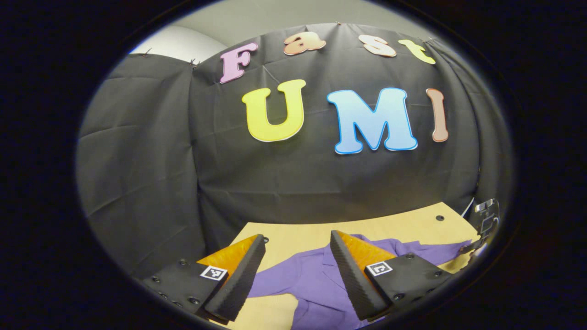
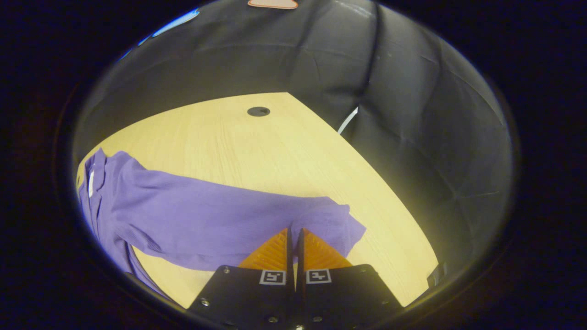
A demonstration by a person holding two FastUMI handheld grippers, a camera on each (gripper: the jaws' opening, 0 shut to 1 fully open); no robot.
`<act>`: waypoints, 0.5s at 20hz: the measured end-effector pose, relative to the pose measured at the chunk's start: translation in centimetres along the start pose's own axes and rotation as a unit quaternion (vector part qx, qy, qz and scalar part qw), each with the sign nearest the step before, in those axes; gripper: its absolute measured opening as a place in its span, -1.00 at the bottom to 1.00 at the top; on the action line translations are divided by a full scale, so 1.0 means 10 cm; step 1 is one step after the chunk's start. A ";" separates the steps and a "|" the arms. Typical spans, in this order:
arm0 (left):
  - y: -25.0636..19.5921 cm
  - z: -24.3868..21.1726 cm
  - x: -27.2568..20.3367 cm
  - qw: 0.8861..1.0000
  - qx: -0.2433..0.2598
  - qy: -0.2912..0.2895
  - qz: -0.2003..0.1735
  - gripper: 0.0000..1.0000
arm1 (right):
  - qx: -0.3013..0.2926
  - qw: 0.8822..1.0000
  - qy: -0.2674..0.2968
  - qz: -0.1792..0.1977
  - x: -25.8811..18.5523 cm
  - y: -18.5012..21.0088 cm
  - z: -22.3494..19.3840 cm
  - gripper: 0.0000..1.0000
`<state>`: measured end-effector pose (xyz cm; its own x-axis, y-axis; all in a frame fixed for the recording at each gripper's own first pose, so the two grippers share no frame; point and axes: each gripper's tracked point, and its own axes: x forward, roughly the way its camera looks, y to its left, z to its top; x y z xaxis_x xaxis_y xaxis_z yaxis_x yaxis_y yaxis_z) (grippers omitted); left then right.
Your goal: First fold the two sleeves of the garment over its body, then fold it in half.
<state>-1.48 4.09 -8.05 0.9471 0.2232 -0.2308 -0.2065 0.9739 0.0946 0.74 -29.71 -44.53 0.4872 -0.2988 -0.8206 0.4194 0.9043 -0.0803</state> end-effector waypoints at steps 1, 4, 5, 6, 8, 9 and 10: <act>0.00 0.00 0.00 1.000 0.000 -0.001 0.000 0.90 | 0.007 1.000 -0.009 0.009 -0.06 0.04 0.12 -0.97; 0.02 -0.01 0.01 1.000 -0.003 -0.002 -0.002 0.97 | 0.015 0.998 -0.039 0.045 -0.26 0.25 0.43 -0.96; 0.03 -0.01 0.01 1.000 -0.005 -0.002 -0.003 0.97 | 0.015 0.997 -0.049 0.060 -0.35 0.41 0.54 -0.96; 0.04 -0.02 0.01 1.000 -0.006 -0.002 -0.003 0.97 | 0.014 0.995 -0.058 0.075 -0.44 0.63 0.60 -0.96; 0.09 -0.02 0.01 1.000 -0.008 -0.003 -0.002 0.99 | 0.005 0.992 -0.073 0.106 -0.60 0.97 0.71 -0.96; 0.12 -0.03 -0.01 1.000 -0.009 -0.004 0.000 0.99 | -0.002 0.989 -0.079 0.122 -0.69 1.16 0.75 -0.96; 0.17 -0.03 -0.02 1.000 -0.010 -0.004 0.003 0.99 | -0.009 0.987 -0.085 0.137 -0.76 1.36 0.78 -0.96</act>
<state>-2.08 5.72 -8.18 0.9480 0.2282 -0.2217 -0.2164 0.9733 0.0768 8.69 -17.54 -34.98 0.7032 -0.0872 -0.7056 0.2404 0.9632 0.1205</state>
